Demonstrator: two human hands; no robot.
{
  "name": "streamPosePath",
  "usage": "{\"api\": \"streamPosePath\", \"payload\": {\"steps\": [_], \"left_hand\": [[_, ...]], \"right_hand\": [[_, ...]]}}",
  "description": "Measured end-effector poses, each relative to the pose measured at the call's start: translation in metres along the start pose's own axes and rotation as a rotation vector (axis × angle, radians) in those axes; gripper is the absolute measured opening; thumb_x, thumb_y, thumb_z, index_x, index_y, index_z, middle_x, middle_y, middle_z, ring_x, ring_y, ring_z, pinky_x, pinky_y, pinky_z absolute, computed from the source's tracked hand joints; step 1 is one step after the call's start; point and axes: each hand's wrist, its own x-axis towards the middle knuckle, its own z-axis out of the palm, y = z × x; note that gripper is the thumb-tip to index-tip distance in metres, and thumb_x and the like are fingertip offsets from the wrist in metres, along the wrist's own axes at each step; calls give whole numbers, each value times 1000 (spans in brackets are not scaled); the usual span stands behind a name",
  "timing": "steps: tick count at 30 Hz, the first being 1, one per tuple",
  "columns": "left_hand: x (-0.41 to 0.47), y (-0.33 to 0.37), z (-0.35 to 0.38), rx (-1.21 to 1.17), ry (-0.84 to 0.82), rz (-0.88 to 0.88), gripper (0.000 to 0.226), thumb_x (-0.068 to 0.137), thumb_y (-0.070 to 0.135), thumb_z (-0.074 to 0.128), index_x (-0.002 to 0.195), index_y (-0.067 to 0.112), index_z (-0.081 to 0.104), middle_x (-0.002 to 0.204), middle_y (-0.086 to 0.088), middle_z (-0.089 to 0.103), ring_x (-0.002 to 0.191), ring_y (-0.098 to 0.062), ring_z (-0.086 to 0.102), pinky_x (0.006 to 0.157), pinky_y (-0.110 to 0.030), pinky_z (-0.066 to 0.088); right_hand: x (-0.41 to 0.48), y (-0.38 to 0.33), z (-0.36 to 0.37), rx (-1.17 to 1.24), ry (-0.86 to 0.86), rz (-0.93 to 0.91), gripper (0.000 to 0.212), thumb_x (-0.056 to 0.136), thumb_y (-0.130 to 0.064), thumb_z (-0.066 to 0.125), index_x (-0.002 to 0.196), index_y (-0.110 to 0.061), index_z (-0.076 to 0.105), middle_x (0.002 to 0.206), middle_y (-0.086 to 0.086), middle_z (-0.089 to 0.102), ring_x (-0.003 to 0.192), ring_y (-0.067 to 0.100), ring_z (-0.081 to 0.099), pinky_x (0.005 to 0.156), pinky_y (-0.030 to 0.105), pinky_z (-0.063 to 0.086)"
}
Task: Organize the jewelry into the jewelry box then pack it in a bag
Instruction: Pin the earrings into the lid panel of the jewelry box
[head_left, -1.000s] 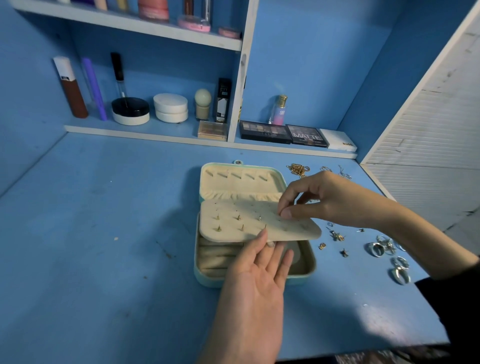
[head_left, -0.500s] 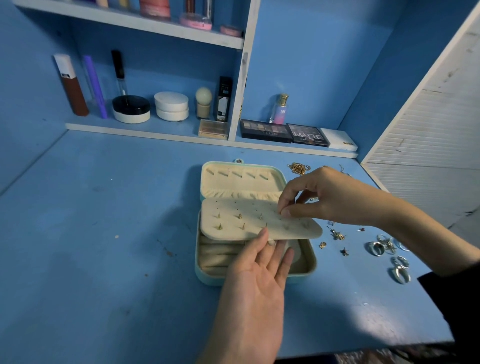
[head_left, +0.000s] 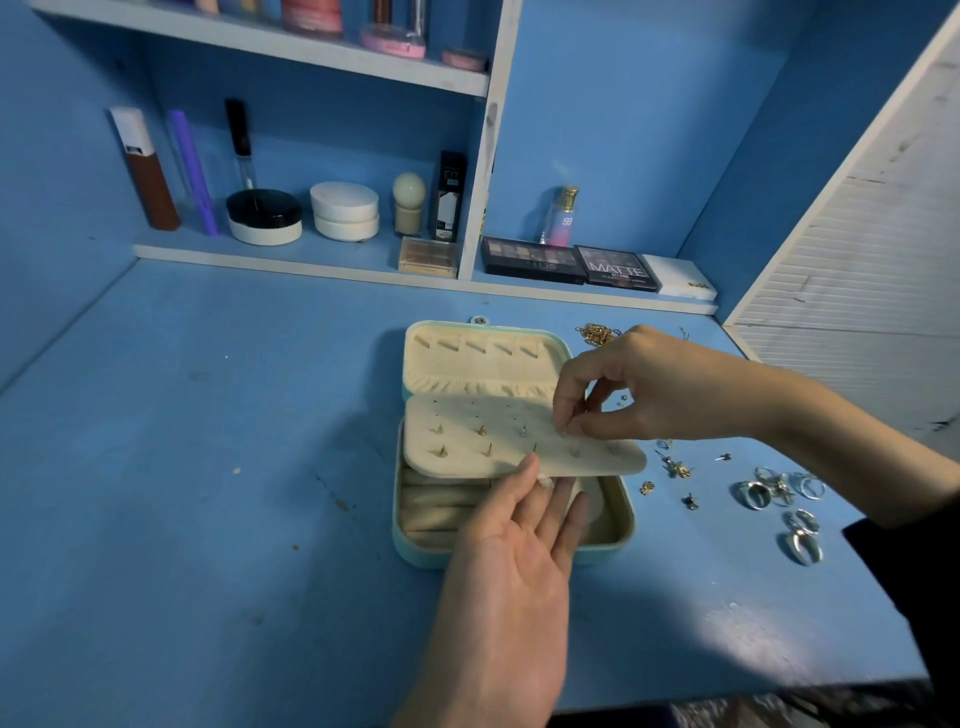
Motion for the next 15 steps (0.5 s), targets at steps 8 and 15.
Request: {"api": "streamPosePath", "payload": {"steps": [8,15], "left_hand": [[0,1,1,2,3,-2,28,71,16,56,96,13,69,102,-6,73,102,-18,64,91,-33,45],[-1,0,0,4,-4,-3,27,72,15,55,94,14,70,101,-6,73,99,-17,65,90,-32,46]], "right_hand": [[3,-6,-2,-82,-54,3,23,80,-9,65,78,-32,64,83,-9,69,79,5,60,74,12,44],[7,-4,0,-108,-85,26,10,80,-13,64,82,-21,70,84,-7,69,76,6,59,74,16,46]]}}
